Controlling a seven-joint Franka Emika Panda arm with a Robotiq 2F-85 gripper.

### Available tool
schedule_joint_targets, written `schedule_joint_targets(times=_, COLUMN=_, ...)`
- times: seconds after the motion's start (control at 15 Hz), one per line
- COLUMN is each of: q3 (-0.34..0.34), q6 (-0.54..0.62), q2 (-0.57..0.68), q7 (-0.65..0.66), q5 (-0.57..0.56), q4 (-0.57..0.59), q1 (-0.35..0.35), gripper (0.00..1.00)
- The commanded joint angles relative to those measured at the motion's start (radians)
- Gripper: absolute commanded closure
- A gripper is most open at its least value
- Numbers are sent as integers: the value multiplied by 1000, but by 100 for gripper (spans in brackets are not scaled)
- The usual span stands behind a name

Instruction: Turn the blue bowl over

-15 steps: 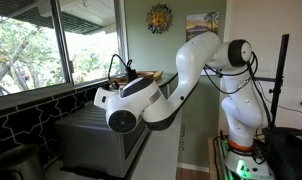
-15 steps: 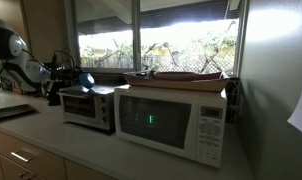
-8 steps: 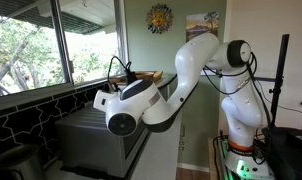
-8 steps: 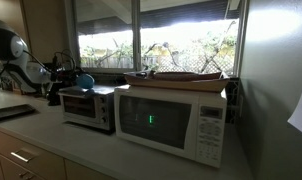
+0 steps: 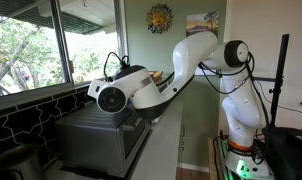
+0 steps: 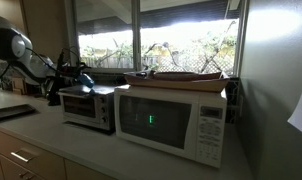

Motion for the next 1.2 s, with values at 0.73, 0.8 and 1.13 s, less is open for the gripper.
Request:
schedule_joint_targets(times=0.73, q3=-39, q6=97, q2=8, q7=-172, q5=465, q4=214, q1=-66, gripper=0)
schedule_joint_targets(times=0.8, q3=-42, q6=102, q2=8, q7=-175, q5=497, q4=226, q1=-70, gripper=0)
schedule_joint_targets(times=1.13, q3=-60, q6=106, q2=9, q7=-187, q5=642, q4=286, q1=-83, gripper=0)
